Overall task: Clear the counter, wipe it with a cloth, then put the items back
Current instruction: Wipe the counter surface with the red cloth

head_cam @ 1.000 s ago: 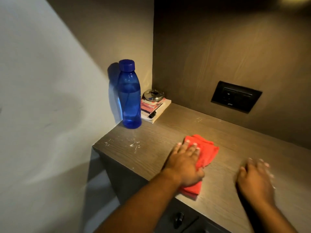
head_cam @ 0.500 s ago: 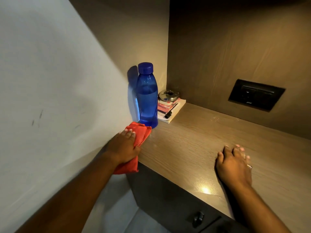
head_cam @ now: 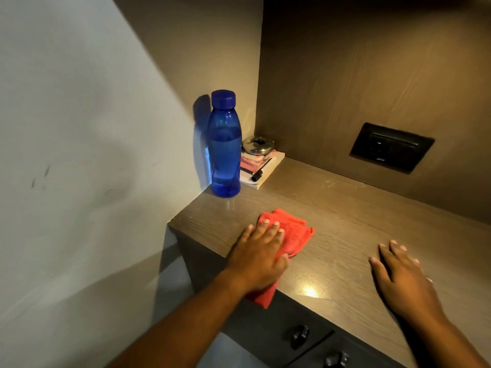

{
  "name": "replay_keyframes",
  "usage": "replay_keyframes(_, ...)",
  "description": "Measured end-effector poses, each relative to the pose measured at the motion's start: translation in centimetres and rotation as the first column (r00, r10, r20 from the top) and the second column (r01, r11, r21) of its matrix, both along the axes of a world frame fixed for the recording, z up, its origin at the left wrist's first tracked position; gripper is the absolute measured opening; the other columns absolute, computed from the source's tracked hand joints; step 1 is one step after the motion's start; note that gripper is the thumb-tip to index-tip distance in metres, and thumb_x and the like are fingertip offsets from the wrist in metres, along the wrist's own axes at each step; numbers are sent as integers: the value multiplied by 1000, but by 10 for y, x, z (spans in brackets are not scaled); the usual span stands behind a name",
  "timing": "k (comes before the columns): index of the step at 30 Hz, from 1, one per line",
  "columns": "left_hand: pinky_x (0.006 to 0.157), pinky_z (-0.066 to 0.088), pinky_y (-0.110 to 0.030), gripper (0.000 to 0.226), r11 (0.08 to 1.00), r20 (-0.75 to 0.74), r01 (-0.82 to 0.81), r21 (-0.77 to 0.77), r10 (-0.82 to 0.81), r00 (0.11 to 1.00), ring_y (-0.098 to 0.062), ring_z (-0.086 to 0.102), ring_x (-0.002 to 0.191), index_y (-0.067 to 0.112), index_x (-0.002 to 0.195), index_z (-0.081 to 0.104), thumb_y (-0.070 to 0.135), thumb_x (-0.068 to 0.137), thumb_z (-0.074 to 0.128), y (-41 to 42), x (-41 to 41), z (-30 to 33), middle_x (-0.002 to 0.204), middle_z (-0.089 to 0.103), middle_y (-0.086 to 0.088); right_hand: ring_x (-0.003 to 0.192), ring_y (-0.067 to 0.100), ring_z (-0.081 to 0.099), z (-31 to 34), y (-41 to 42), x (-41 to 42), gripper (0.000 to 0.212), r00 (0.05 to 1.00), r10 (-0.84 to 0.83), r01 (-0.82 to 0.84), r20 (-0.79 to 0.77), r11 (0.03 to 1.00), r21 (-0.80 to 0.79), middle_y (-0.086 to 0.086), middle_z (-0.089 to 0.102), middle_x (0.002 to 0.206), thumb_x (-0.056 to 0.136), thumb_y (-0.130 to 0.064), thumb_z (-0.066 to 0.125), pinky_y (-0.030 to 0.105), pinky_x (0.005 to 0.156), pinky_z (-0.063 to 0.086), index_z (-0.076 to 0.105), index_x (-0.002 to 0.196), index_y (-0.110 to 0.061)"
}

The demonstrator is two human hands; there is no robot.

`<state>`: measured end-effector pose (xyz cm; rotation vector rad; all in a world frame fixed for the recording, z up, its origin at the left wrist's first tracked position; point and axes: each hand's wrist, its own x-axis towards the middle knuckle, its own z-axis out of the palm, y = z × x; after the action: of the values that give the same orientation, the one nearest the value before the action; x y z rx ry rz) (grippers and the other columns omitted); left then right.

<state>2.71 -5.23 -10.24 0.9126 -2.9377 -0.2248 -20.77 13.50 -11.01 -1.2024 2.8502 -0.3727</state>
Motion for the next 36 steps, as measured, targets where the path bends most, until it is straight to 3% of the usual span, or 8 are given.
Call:
replay_keyframes(4,118,2,-46,58,979,-1,-189,-77,189,982,-22,7,148,25,151,17,48,97,20,-54,44,-1,161,13,0,147,21,22,0,4,0,68,1000,-2,2,-4,1000,15,4,28,158,93,-58,21,42,118,18,34,148,-20)
replay_keyframes(7,117,14,-48,63,939,27,-310,-148,317,948,-29,21,145,16,148,29,48,94,23,-95,85,0,157,26,-8,148,20,20,0,3,-2,61,1000,-6,6,7,1000,7,3,26,159,97,-52,29,41,120,16,34,148,-20)
replay_keyframes(11,118,8,-49,66,913,39,-397,-91,402,915,-31,13,147,12,151,19,49,96,15,-103,74,-3,160,17,-11,149,23,18,-3,1,-3,58,999,-32,32,-5,999,16,5,24,160,98,-49,29,42,120,14,34,148,-19)
replay_keyframes(17,115,-8,-41,62,982,30,-179,-54,181,983,-27,0,148,14,151,8,46,99,16,-44,-9,-2,161,5,-8,149,24,13,-1,-6,2,59,999,-53,53,0,998,18,7,22,161,99,-47,27,42,120,8,30,149,-16)
replay_keyframes(22,114,-5,-38,62,999,49,-17,45,15,999,-20,-6,148,18,152,2,45,99,20,-34,-11,2,161,-1,-2,150,21,10,1,0,2,62,999,-38,37,24,999,21,4,16,162,99,-51,22,41,120,9,24,151,-19)
replay_keyframes(28,117,1,-43,60,983,20,-175,53,174,985,-18,-6,148,23,152,7,46,99,22,-75,6,4,162,3,2,150,20,11,-3,2,0,63,999,-29,29,18,1000,7,3,16,162,98,-52,23,38,120,8,24,152,-19)
replay_keyframes(33,119,1,-49,62,945,15,-320,74,320,947,-27,-2,148,17,152,6,45,98,20,-61,-67,7,162,3,-5,150,19,10,-7,0,-2,62,999,-36,36,15,999,-10,3,17,162,98,-50,25,37,119,7,25,152,-19)
replay_keyframes(36,119,-3,-50,65,943,22,-312,115,312,950,-28,-2,148,13,152,8,43,96,22,-28,-122,10,162,3,-9,150,17,10,-7,-2,-4,62,999,-34,34,13,999,-16,2,16,162,98,-50,25,35,119,5,25,152,-19)
